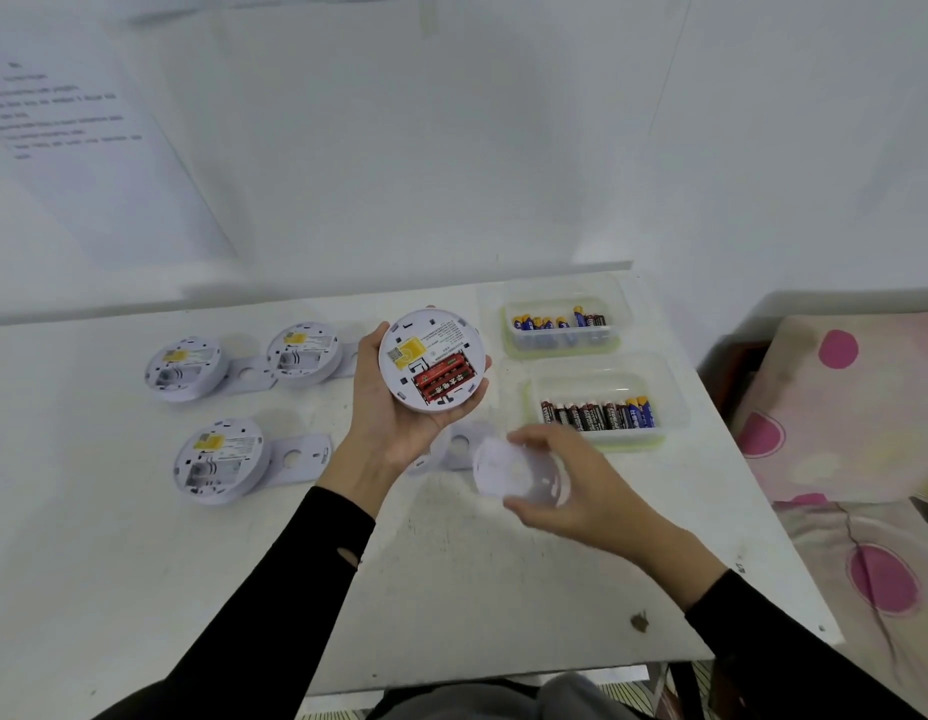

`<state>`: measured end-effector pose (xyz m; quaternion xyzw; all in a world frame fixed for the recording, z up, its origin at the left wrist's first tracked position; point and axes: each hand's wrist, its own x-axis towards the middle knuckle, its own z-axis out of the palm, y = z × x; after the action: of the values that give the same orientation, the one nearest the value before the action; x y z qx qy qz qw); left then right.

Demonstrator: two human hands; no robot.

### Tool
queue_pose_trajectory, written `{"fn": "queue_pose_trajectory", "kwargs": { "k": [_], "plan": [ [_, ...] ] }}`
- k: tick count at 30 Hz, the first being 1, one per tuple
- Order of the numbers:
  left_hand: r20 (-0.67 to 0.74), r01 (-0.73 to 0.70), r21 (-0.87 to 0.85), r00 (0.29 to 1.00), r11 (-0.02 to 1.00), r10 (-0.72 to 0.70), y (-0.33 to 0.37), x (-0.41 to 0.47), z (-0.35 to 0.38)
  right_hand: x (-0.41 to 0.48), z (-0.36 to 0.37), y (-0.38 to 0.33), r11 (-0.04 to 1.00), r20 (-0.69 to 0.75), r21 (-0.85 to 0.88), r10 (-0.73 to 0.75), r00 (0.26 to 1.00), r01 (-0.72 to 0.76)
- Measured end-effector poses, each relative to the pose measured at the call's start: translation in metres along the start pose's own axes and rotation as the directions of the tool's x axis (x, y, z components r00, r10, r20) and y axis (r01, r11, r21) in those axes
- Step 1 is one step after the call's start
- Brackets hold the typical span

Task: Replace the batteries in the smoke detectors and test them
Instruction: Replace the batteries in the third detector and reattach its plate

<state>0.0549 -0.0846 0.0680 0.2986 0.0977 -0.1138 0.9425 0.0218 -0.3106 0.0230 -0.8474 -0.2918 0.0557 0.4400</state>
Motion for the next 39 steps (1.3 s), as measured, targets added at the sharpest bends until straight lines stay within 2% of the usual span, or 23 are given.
{"fn": "queue_pose_trajectory", "kwargs": {
  "k": [4, 7, 16, 23, 33, 39],
  "plan": [
    [-0.050, -0.049, 0.060, 0.997, 0.997, 0.052, 0.000, 0.005, 0.009, 0.033, -0.026, -0.039, 0.986, -0.329, 0.122, -0.065, 0.942, 0.111],
    [-0.029, -0.079, 0.097, 0.996, 0.992, 0.083, -0.006, 0.008, 0.023, 0.062, -0.027, -0.057, 0.980, -0.403, 0.154, -0.052, 0.914, 0.124],
    [-0.080, -0.150, 0.100, 0.984, 0.984, 0.158, -0.010, 0.028, 0.044, 0.105, -0.022, -0.063, 0.981, -0.459, 0.165, -0.012, 0.888, 0.099],
    [-0.062, -0.209, 0.024, 0.976, 0.978, 0.210, -0.009, 0.040, 0.050, 0.118, -0.026, -0.063, 0.976, -0.408, 0.202, 0.011, 0.913, 0.079],
    [-0.085, -0.245, 0.041, 0.965, 0.969, 0.248, -0.010, 0.048, 0.048, 0.124, -0.030, -0.059, 0.977, -0.376, 0.209, 0.040, 0.926, 0.043],
    [-0.005, -0.256, 0.017, 0.967, 0.967, 0.256, -0.004, 0.048, 0.043, 0.123, -0.035, -0.060, 0.988, -0.411, 0.147, 0.014, 0.911, 0.051]
  ]
}}
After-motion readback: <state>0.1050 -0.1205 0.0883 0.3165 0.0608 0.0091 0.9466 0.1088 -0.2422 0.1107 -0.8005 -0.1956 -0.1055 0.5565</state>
